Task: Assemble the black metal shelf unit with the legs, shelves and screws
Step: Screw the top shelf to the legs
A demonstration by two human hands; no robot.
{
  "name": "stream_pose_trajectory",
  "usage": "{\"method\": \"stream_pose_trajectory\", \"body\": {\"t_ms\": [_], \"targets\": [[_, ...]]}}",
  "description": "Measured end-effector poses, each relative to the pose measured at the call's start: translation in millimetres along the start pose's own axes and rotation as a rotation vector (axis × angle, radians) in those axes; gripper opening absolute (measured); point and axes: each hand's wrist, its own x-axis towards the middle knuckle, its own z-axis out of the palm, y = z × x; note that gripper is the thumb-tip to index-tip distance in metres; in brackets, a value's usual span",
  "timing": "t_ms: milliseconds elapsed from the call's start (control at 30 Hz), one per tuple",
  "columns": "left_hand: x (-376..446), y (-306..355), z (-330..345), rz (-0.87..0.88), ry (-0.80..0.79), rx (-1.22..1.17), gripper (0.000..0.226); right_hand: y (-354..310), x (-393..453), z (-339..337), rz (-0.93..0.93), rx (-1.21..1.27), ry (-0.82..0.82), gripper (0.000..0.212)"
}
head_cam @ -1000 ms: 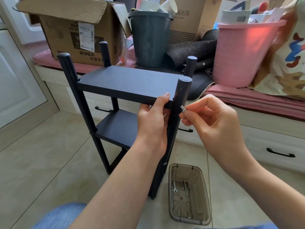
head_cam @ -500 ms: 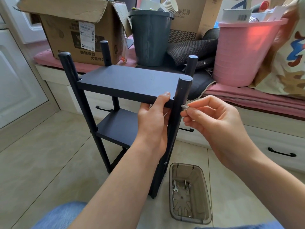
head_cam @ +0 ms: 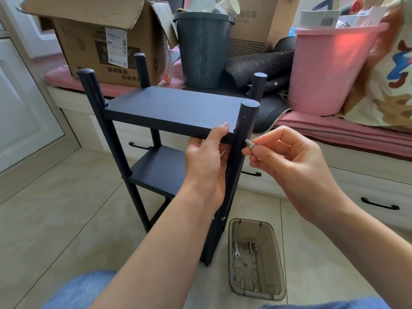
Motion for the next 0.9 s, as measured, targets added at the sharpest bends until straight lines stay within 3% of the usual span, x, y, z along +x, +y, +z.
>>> {"method": "stream_pose_trajectory", "body": {"t_ms": [900], "targets": [[-1, -2, 0, 0.002, 0.002, 0.014, 0.019, 5, -1, 9, -0.111, -0.156, 0.095, 0.002]]}}
